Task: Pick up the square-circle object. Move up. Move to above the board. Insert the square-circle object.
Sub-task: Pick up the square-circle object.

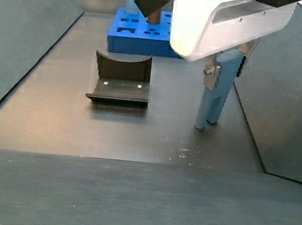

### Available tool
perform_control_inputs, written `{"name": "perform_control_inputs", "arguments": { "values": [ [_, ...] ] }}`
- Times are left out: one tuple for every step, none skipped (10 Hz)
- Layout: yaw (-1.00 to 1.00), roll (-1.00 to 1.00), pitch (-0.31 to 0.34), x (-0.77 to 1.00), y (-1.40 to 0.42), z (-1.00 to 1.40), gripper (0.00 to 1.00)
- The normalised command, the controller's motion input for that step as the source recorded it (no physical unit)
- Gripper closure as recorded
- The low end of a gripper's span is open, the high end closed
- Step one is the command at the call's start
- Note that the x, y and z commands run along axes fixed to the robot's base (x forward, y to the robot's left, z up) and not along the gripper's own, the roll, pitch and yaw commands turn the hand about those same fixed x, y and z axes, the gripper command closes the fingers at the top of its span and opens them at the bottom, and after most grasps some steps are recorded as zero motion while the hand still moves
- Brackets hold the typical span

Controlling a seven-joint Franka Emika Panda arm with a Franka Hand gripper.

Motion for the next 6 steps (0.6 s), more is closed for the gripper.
{"name": "perform_control_inputs", "arguments": {
  "values": [
    [0.00,0.00,0.000,0.00,0.00,0.00,1.00],
    [0.00,0.00,0.000,0.00,0.00,0.00,1.00],
    [0.00,0.00,0.000,0.00,0.00,0.00,1.00],
    [0.00,0.00,0.000,0.00,0.00,0.00,1.00],
    [0.00,0.00,0.000,0.00,0.00,0.00,1.00],
    [0.00,0.00,0.000,0.00,0.00,0.00,1.00]
  ]
}}
